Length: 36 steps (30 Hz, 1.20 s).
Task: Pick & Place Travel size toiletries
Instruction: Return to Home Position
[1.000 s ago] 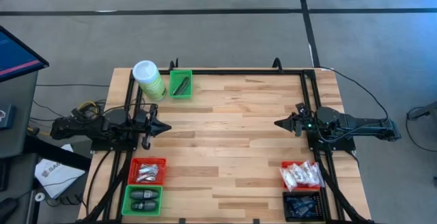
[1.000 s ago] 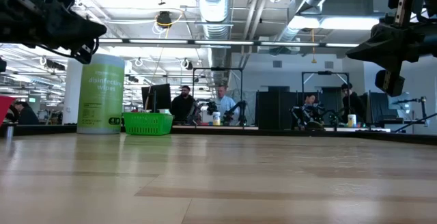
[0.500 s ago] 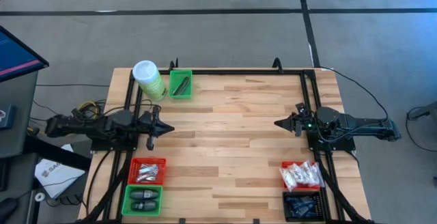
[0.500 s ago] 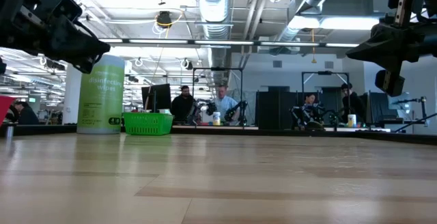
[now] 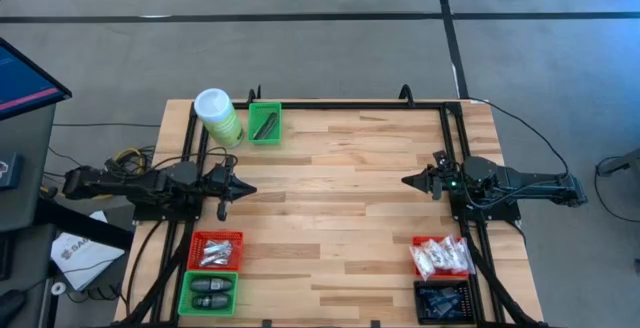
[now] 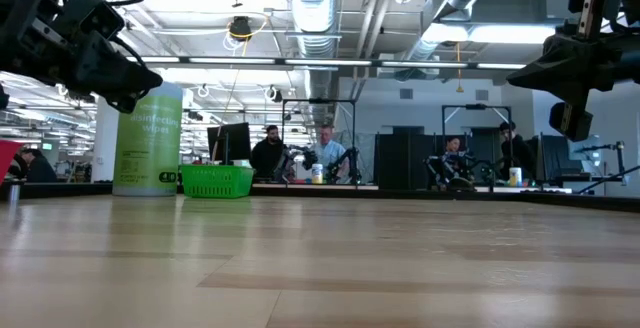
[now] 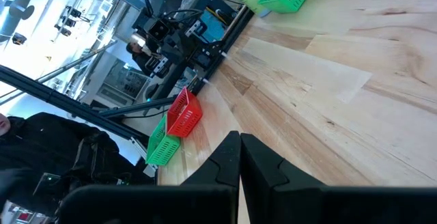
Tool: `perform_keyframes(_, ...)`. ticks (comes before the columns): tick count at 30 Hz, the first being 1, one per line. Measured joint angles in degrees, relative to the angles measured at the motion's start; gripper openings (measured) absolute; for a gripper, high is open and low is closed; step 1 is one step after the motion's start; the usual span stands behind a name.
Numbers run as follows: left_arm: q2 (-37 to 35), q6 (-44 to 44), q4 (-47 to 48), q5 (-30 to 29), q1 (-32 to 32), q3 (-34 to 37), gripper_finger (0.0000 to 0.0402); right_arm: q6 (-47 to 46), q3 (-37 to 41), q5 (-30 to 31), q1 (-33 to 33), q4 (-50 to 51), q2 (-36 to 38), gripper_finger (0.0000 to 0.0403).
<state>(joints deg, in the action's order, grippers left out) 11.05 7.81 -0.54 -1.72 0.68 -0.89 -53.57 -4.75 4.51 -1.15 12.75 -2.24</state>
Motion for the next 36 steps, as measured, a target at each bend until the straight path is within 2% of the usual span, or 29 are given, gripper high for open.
perform_keyframes(36,0.04,0.00,-1.06,0.00,0.00,0.00,0.0002,0.01,0.00,0.00,0.00,0.00,0.00,0.0000)
